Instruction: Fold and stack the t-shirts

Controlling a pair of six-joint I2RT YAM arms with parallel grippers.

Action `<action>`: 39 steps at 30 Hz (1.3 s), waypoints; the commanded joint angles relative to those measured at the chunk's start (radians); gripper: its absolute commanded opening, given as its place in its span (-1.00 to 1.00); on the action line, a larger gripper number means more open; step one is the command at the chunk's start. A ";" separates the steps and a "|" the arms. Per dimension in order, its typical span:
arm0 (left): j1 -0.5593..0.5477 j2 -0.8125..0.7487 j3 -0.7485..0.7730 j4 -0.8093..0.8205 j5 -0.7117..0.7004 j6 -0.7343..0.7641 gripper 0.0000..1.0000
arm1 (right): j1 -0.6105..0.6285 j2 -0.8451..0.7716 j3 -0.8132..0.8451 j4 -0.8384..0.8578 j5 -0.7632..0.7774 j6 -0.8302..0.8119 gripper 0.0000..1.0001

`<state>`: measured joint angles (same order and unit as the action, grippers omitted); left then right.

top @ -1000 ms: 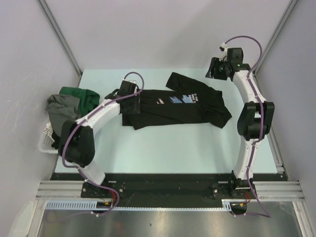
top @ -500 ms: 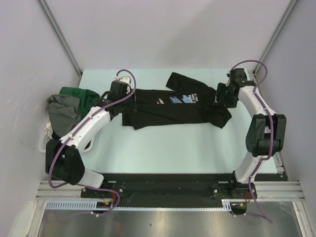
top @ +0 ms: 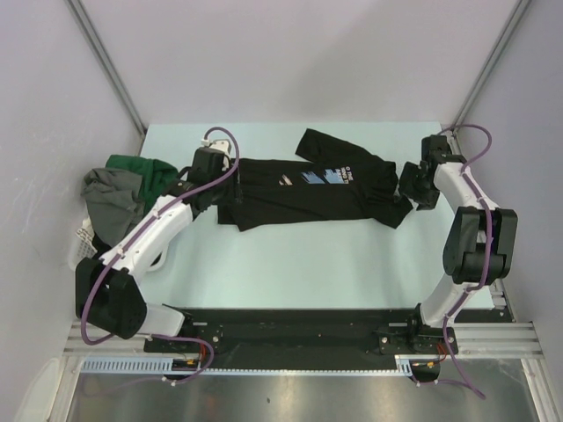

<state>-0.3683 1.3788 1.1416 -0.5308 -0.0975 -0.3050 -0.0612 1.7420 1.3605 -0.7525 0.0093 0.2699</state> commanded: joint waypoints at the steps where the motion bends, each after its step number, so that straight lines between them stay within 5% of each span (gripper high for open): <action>1: -0.008 -0.037 0.017 -0.005 0.002 -0.003 0.09 | -0.023 -0.047 -0.043 0.019 0.018 0.026 0.41; 39: -0.054 -0.017 0.064 -0.048 -0.068 -0.020 0.15 | -0.066 0.108 -0.156 0.301 -0.137 0.006 0.30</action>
<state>-0.4141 1.3716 1.1591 -0.5869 -0.1543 -0.3237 -0.1371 1.8389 1.2079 -0.4969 -0.1253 0.2798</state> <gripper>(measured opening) 0.571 0.659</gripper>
